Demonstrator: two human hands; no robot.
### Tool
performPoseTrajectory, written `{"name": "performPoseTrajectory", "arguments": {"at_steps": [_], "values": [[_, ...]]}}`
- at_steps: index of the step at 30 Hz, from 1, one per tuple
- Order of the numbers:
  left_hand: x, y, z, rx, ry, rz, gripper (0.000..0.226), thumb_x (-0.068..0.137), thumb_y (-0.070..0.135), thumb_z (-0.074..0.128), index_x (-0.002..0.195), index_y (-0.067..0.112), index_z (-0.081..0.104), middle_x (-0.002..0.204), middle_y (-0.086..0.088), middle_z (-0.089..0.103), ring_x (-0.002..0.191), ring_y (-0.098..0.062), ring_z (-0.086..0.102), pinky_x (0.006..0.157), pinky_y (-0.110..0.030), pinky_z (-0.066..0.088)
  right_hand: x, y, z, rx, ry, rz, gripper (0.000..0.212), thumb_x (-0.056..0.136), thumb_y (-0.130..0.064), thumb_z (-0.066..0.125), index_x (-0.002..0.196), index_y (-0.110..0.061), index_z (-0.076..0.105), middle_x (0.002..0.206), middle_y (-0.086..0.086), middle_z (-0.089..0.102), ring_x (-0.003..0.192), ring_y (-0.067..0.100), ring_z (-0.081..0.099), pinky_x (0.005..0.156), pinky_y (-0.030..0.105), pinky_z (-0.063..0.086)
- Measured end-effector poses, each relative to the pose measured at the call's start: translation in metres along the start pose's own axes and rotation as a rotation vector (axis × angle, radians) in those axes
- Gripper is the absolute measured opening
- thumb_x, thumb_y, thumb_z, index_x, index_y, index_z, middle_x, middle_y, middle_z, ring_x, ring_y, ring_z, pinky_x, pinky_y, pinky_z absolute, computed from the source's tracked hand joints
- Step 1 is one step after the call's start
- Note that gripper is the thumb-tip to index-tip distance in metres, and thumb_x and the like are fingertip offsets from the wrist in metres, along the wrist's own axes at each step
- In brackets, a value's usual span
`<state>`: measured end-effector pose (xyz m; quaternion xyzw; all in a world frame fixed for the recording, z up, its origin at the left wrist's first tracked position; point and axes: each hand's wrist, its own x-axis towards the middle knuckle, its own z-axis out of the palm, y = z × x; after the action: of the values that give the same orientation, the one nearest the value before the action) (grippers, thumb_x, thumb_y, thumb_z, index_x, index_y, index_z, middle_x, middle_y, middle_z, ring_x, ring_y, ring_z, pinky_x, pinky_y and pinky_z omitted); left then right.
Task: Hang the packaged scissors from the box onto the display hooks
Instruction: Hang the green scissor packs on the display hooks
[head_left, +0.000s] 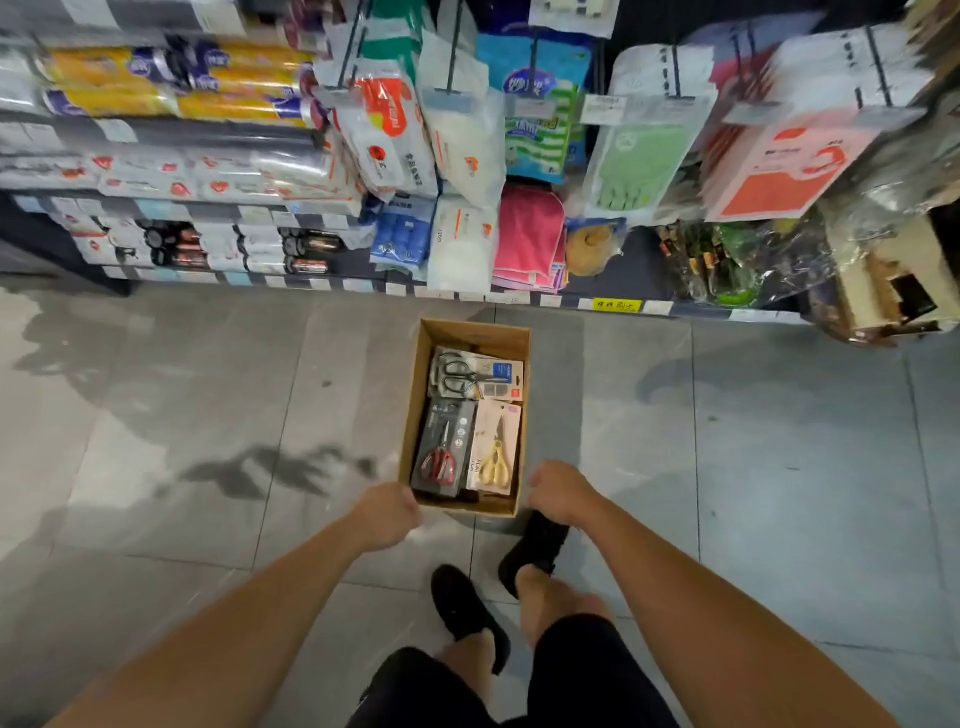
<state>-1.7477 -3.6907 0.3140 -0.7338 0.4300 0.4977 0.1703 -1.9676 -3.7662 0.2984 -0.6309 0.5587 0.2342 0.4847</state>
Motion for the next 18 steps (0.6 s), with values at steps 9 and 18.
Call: {"name": "performPoseTrajectory", "arguments": {"at_steps": [9, 18], "values": [[0.149, 0.002, 0.01, -0.132, -0.022, -0.065, 0.014, 0.097, 0.023, 0.05, 0.101, 0.016, 0.062, 0.095, -0.001, 0.062, 0.072, -0.004, 0.052, 0.057, -0.016, 0.036, 0.134, 0.007, 0.035, 0.294, 0.013, 0.138, 0.022, 0.091, -0.016, 0.057, 0.111, -0.01, 0.056, 0.105, 0.005, 0.061, 0.082, 0.013, 0.051, 0.058, 0.019, 0.038], [0.367, -0.019, 0.09, -0.524, -0.039, -0.13, 0.024, 0.095, 0.025, 0.055, 0.117, 0.028, 0.064, 0.112, 0.003, 0.067, 0.102, -0.017, 0.064, 0.095, -0.039, 0.053, 0.291, 0.037, 0.137, 0.459, 0.144, 0.247, 0.024, 0.094, -0.021, 0.057, 0.117, -0.014, 0.058, 0.108, -0.005, 0.061, 0.083, 0.004, 0.051, 0.051, 0.006, 0.034]]}}
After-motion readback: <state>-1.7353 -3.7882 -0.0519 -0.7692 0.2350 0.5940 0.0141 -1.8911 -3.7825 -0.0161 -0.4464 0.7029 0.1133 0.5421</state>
